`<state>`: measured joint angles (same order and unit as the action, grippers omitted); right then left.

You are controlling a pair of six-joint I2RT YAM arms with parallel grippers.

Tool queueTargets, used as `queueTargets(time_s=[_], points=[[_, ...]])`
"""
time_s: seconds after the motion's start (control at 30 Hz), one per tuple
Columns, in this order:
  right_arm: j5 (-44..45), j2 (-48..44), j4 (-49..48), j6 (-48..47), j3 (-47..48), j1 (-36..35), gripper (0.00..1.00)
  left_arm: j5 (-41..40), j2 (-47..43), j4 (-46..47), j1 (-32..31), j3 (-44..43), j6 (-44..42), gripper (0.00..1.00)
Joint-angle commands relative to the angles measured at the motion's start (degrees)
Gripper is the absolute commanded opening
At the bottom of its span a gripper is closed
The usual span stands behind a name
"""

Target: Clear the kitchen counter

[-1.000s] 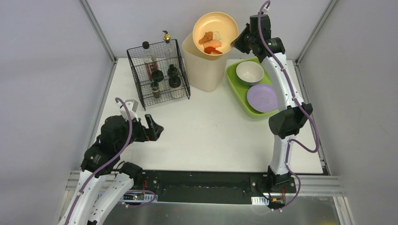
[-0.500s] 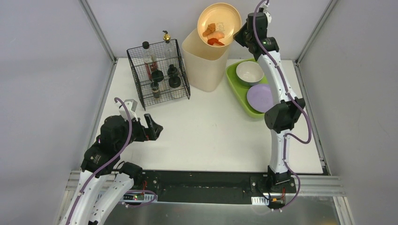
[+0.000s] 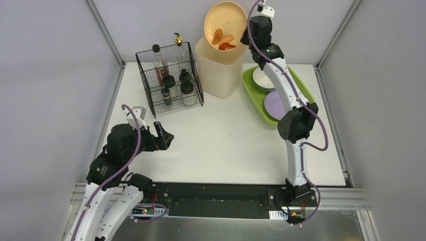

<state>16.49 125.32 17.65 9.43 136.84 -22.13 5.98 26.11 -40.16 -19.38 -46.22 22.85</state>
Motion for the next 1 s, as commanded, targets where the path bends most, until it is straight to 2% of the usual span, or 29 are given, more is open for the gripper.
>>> queueTargets(time_s=[0.0, 0.3, 0.6, 0.77, 0.97], points=[[5.85, -1.01, -14.19, -13.53, -0.38, -2.78, 0.00, 0.94, -0.87, -0.27, 0.54, 0.07, -1.67, 1.00], [11.30, 1.44, -25.23, -27.84, -4.23, -4.97, 0.00, 1.01, -0.88, -0.27, 0.65, 0.02, -1.67, 1.00], [12.02, -0.44, -45.91, -45.12, -16.44, -7.82, 0.00, 1.39, -0.75, -0.27, 0.67, -0.01, -1.76, 1.00], [12.14, -1.05, -55.62, -55.36, -20.11, -10.06, 0.00, 1.61, -0.87, -0.27, 0.74, 0.08, -1.85, 1.00], [12.88, -3.47, -62.45, -61.00, -23.92, -11.64, 0.00, 1.69, -0.66, -0.27, 0.74, 0.08, -1.84, 1.00]])
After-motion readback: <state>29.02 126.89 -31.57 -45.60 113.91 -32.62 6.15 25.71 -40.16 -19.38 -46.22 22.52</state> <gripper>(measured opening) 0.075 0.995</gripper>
